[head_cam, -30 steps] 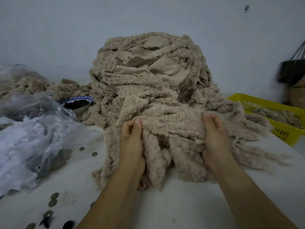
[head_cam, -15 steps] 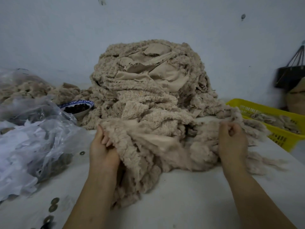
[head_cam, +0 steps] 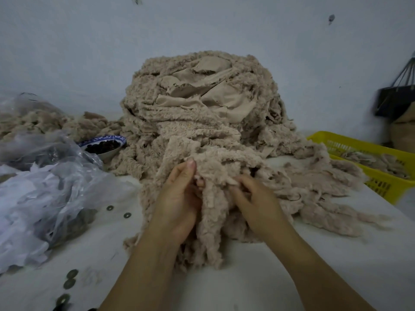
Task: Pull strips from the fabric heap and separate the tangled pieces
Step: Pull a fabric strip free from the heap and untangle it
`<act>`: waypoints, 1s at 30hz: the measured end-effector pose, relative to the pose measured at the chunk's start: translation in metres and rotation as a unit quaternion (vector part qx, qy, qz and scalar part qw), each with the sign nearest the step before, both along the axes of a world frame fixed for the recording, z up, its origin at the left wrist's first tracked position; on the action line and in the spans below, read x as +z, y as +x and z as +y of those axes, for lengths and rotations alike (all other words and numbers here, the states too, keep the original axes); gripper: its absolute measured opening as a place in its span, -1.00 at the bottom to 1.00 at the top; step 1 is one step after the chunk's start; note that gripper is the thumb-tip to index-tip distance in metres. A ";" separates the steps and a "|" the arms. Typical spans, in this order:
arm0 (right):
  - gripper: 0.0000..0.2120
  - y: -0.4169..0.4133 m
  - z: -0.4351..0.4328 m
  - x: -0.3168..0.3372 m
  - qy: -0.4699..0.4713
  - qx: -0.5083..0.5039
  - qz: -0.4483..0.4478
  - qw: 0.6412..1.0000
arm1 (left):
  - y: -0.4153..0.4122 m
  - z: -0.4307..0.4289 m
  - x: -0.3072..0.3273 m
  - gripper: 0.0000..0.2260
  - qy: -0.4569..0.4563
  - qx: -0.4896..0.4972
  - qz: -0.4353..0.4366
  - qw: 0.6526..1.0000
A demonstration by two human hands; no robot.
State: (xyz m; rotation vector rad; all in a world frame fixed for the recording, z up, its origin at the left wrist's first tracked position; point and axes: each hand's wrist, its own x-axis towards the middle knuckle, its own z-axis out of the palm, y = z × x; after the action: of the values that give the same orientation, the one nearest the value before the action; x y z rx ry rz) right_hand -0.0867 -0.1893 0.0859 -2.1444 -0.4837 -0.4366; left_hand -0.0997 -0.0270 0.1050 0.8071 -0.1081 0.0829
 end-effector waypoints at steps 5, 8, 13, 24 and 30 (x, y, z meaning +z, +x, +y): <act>-0.86 0.004 -0.014 0.008 0.335 0.015 0.130 0.933 | 0.002 0.005 0.001 -0.76 0.020 0.069 0.006 0.997; -0.84 0.004 -0.011 0.007 0.406 0.067 0.163 0.897 | -0.008 -0.007 -0.005 -0.29 0.331 0.041 -0.010 0.943; -0.84 0.009 -0.013 0.007 0.463 0.015 0.125 0.878 | -0.006 -0.015 -0.012 -0.90 0.419 0.094 0.005 0.903; -0.79 0.009 -0.036 0.012 0.160 -0.100 -0.022 0.982 | 0.019 0.018 0.044 -0.71 0.367 0.317 -0.007 0.874; -0.67 0.010 -0.038 0.015 0.062 -0.107 -0.041 0.991 | 0.036 0.030 0.069 -0.75 0.285 0.351 0.016 0.892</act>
State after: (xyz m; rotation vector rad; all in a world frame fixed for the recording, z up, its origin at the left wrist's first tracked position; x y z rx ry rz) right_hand -0.0771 -0.2271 0.1014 -2.0704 -0.2658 -0.6605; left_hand -0.0638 0.0029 0.1735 1.4073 0.2107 0.7526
